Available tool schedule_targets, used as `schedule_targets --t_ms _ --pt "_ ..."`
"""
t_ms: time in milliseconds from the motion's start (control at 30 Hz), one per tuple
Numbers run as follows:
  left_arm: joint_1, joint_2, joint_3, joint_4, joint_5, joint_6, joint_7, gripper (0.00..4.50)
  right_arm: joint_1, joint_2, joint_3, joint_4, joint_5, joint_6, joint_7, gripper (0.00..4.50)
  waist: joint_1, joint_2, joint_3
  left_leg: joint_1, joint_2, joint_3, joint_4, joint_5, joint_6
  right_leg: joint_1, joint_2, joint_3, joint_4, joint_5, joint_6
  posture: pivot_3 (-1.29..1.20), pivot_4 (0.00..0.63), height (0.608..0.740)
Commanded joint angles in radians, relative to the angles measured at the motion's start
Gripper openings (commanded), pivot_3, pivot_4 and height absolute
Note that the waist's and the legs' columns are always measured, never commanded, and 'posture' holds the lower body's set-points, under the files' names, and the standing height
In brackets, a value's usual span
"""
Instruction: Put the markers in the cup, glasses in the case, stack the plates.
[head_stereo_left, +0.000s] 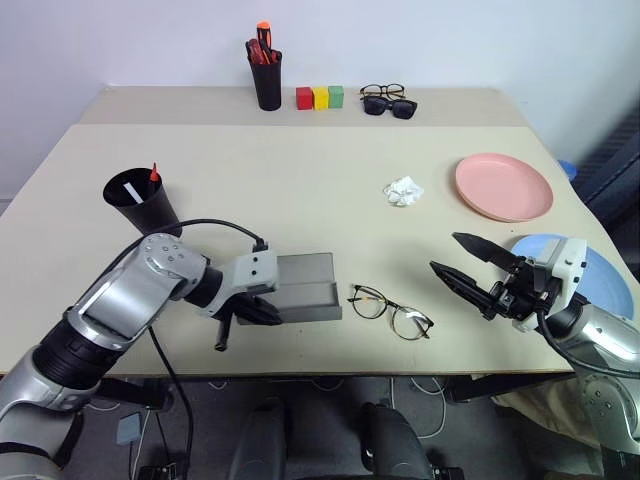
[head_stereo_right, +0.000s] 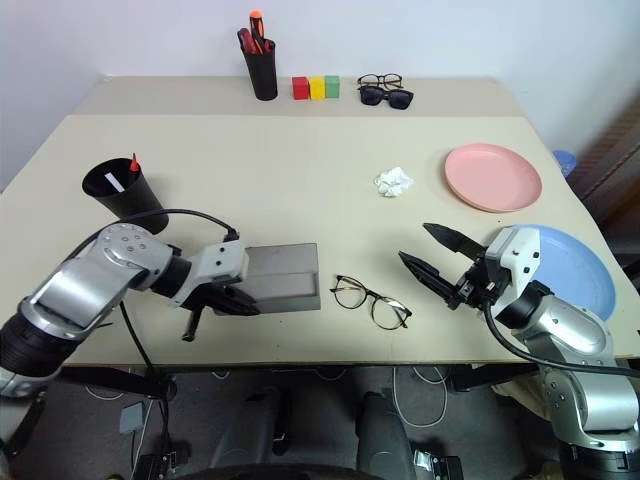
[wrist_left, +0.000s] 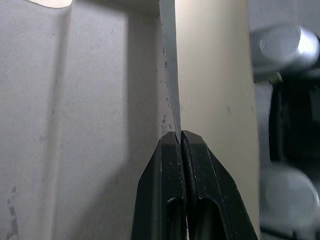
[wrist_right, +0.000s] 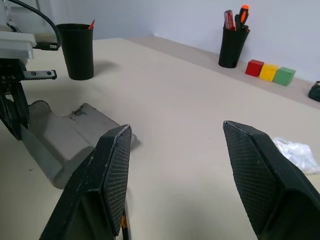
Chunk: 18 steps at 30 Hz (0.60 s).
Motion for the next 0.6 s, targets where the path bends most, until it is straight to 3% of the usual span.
schedule_targets --t_ms 33,367,600 --pt "-0.062 -0.069 -0.045 -0.027 0.014 0.073 0.080 0.02 -0.005 -0.014 -0.019 -0.019 0.011 -0.005 0.000 2.97 0.000 0.000 0.000 0.000 0.000 0.000 0.000 0.000 0.000 0.000 0.000 0.000 0.000 0.000 0.000 0.00 0.150 0.740" --pt "-0.197 -0.211 -0.121 0.111 0.045 0.067 0.177 0.02 0.023 -0.019 -0.045 -0.049 0.015 0.003 -0.018 2.97 -0.001 0.000 0.000 0.000 0.000 0.000 0.000 0.000 0.000 0.000 0.001 0.000 0.001 0.000 0.000 0.00 0.150 0.740" --pt "-0.222 -0.171 -0.088 0.205 0.061 -0.043 0.152 0.02 0.035 -0.016 -0.047 -0.064 0.017 0.003 -0.031 2.97 -0.003 0.000 0.000 0.000 0.000 0.000 0.000 0.000 0.000 0.000 0.001 0.000 0.001 0.000 0.000 0.00 0.150 0.740"
